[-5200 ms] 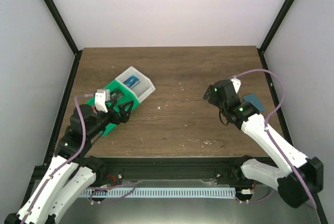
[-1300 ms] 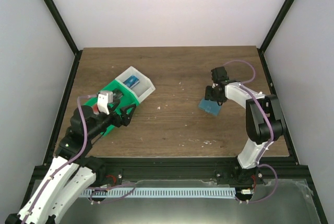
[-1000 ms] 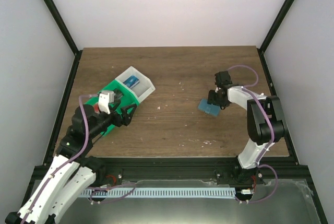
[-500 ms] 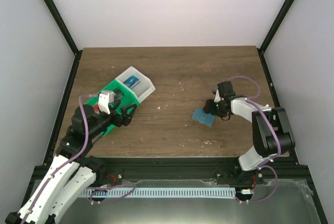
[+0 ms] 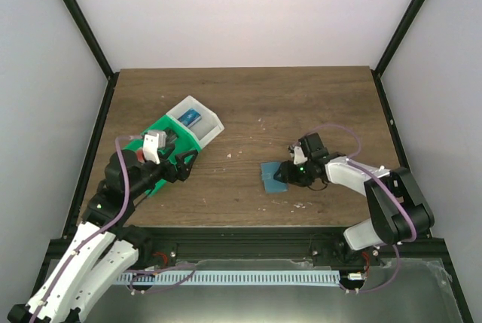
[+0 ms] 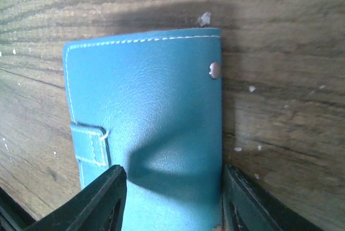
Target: Take the credit cards out of the card holder
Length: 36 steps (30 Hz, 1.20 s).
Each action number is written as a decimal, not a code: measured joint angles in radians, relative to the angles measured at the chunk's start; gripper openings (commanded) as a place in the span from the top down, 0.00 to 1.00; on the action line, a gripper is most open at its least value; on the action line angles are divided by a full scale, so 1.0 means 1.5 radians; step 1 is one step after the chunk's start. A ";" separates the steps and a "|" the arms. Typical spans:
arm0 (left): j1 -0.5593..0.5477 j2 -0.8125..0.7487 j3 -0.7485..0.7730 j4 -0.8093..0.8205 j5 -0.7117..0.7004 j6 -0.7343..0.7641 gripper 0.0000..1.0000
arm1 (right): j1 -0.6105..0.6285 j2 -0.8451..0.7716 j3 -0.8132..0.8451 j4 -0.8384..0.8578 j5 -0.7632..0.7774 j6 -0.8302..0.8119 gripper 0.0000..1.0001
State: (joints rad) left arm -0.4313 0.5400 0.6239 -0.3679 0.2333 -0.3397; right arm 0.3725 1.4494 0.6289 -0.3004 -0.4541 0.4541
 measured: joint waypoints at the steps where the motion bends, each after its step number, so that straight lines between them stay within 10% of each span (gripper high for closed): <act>1: 0.000 0.001 0.000 0.000 0.000 0.000 0.03 | 0.005 -0.002 -0.003 0.002 -0.001 0.003 0.52; 22: 0.000 0.031 0.000 0.000 0.004 -0.006 0.22 | 0.026 -0.002 -0.030 0.082 0.024 0.046 0.99; 30: 0.000 0.094 0.002 0.010 0.041 -0.065 0.34 | 0.026 -0.040 -0.054 0.097 -0.007 0.063 0.98; 36: -0.007 0.140 0.001 0.040 0.110 -0.105 0.37 | 0.028 -0.082 -0.059 0.106 -0.014 0.084 0.69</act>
State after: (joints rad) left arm -0.4416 0.7498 0.6250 -0.3077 0.3985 -0.4969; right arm 0.4141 1.3258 0.5400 -0.1417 -0.4755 0.5797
